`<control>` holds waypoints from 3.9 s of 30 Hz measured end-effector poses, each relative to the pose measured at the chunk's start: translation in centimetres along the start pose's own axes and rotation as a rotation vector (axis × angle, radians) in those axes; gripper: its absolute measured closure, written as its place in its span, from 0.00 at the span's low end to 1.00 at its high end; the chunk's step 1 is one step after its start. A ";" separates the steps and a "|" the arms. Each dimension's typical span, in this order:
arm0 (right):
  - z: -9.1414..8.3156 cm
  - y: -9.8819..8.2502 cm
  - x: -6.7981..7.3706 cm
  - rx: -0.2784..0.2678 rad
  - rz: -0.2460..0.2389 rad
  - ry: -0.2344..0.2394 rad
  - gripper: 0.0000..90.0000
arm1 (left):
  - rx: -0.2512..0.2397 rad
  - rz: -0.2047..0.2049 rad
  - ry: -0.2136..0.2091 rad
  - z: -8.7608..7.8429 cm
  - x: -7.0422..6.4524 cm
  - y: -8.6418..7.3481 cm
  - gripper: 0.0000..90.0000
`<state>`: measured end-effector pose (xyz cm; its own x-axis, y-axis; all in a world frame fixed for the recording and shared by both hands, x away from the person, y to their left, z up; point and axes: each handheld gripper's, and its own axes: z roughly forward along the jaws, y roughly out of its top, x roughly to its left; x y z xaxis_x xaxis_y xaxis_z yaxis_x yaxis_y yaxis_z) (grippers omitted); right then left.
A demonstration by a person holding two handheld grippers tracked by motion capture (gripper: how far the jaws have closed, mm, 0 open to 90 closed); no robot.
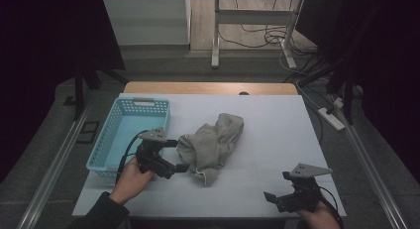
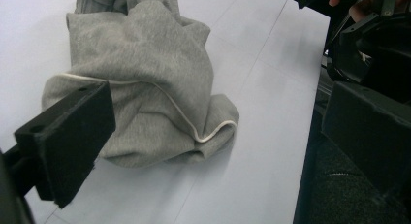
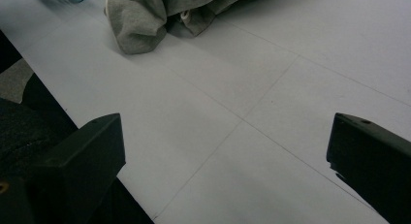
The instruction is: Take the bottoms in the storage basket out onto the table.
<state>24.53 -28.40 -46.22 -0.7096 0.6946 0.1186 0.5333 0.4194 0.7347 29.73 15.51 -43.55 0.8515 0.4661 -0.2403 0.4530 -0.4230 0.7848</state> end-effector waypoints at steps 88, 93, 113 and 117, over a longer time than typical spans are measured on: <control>0.1 0.0 0.0 0.010 0.001 -0.001 0.01 | -0.019 -0.069 0.105 -4.6 -0.9 -5.5 0.00; 0.1 0.1 0.0 0.013 0.002 -0.001 0.01 | -0.026 -0.080 0.113 -5.1 -0.9 -5.9 0.00; 0.1 0.1 0.0 0.014 0.003 -0.002 0.01 | -0.043 -0.140 0.136 -6.5 -0.9 -8.0 0.00; 0.2 0.1 0.0 0.016 0.003 -0.002 0.01 | -0.048 -0.150 0.138 -6.8 -0.9 -8.3 0.00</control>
<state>24.63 -28.28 -46.28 -0.7072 0.6969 0.1193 0.5424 0.4265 0.7238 23.38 23.85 -46.01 0.7300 0.6241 -0.2786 0.5558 -0.3048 0.7734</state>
